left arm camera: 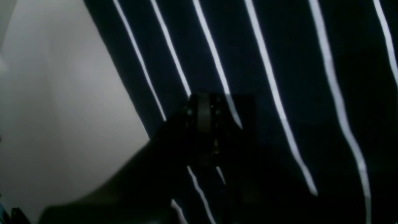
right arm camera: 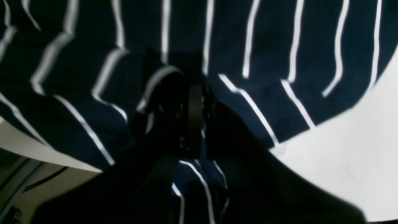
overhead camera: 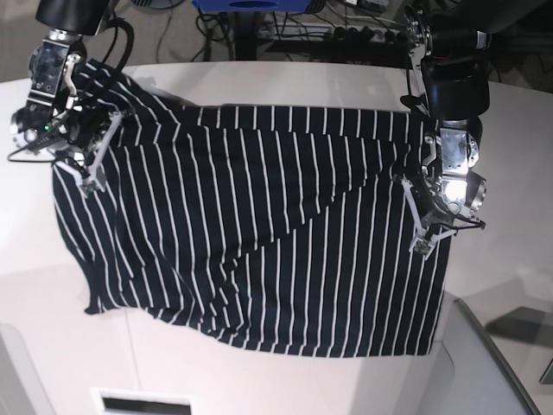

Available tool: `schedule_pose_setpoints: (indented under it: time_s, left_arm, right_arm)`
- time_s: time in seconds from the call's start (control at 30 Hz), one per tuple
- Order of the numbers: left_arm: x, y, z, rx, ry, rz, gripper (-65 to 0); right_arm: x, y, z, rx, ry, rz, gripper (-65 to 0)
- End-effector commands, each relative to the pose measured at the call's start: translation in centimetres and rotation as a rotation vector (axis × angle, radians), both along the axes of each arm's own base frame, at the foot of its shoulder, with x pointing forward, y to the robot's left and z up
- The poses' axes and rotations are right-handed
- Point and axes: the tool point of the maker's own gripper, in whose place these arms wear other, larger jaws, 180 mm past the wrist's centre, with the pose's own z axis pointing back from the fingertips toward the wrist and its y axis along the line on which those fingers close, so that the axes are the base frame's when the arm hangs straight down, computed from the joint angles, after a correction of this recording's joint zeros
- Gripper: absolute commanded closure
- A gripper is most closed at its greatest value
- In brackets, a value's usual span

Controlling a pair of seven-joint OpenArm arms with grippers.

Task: Layout the t-shirt on the table in an organized manner, then fold the t-shirt properly
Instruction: 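Lower both grippers onto the shirt's edge corners to grasp them, then pull the shirt corners outward with both grippers to stretch it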

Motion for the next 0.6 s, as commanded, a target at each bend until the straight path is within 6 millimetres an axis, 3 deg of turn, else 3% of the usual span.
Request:
schedule_pose_setpoints:
  time_s: [0.0,0.1,0.17,0.27,0.3,0.37,0.47,0.57]
  left_arm:
    - [0.6,0.9,0.8,0.021,-0.013,0.007,0.0]
    - [0.8,1.9,1.5,0.043,-0.024,0.01,0.0]
    - [0.9,2.4,2.4,0.056,-0.05,0.01,0.0]
    - [1.3,3.1,4.7,0.1,-0.116,-0.006,0.0]
    - [1.5,3.1,5.5,0.113,-0.137,-0.011,0.0]
    - [1.4,3.7,6.8,0.148,-0.165,-0.022,0.0]
    - [0.6,3.9,7.2,0.169,-0.171,-0.032,0.0]
    - [-0.6,4.1,6.3,0.17,-0.141,-0.034,0.0]
  right_arm:
    - [0.8,-0.3,0.7,-0.009,-0.034,0.001,-0.8]
    - [-0.2,-0.5,0.4,-0.017,-0.001,-0.001,-0.8]
    - [0.1,-0.8,1.3,-0.034,-0.026,0.001,-0.8]
    - [2.6,-1.2,3.6,-0.05,-0.149,0.01,-0.8]
    - [4.3,-1.2,4.7,-0.049,-0.203,0.012,-0.8]
    - [6.9,-2.8,6.1,-0.085,-0.252,0.013,-0.8]
    - [10.1,-4.5,4.9,-0.098,-0.212,0.006,-0.8]
    - [12.0,-5.2,2.5,-0.043,-0.188,0.005,-0.8]
